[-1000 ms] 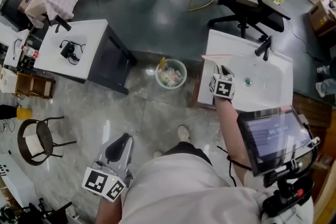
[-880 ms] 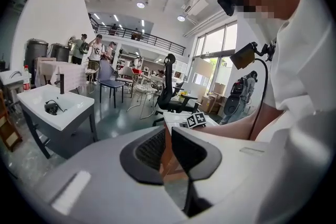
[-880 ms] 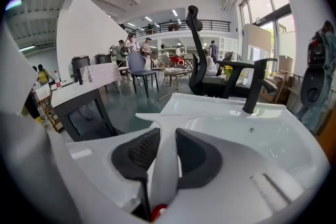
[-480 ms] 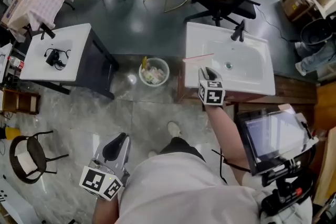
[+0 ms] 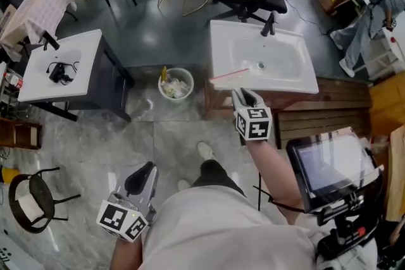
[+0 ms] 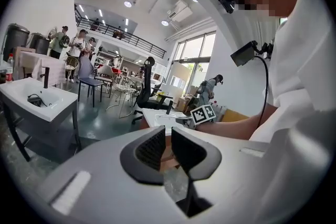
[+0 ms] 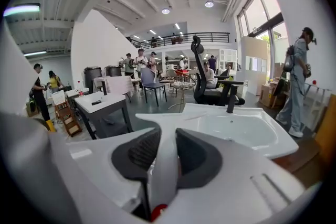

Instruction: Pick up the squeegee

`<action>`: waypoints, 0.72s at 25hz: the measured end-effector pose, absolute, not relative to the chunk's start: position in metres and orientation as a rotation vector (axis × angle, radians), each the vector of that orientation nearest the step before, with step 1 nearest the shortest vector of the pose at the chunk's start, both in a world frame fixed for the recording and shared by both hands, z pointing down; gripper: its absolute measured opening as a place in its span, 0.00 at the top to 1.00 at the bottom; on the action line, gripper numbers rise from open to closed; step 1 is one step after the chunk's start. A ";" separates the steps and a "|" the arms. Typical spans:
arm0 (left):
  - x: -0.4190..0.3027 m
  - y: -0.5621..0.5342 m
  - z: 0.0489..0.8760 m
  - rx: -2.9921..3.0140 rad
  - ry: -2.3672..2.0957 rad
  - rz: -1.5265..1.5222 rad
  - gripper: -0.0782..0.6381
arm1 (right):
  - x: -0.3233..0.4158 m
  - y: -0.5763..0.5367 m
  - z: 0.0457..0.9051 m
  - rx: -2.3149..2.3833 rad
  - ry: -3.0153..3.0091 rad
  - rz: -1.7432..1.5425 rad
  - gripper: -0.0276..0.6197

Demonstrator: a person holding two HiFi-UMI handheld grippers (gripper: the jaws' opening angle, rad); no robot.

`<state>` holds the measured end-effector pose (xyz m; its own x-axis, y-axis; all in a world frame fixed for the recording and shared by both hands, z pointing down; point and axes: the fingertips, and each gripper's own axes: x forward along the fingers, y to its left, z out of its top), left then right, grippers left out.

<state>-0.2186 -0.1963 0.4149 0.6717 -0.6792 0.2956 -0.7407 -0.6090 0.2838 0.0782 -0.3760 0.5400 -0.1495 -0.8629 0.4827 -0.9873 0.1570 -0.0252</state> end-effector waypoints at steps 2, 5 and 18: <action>-0.220 -0.187 0.414 2.518 -1.092 0.218 0.83 | 0.072 -0.357 0.531 1.762 -2.099 0.478 0.80; -0.224 -0.175 0.414 2.527 -1.067 0.211 0.83 | 0.061 -0.330 0.517 1.749 -2.123 0.464 0.80; -0.215 -0.149 0.420 2.562 -0.983 0.190 0.83 | 0.022 -0.257 0.472 1.674 -2.245 0.409 0.80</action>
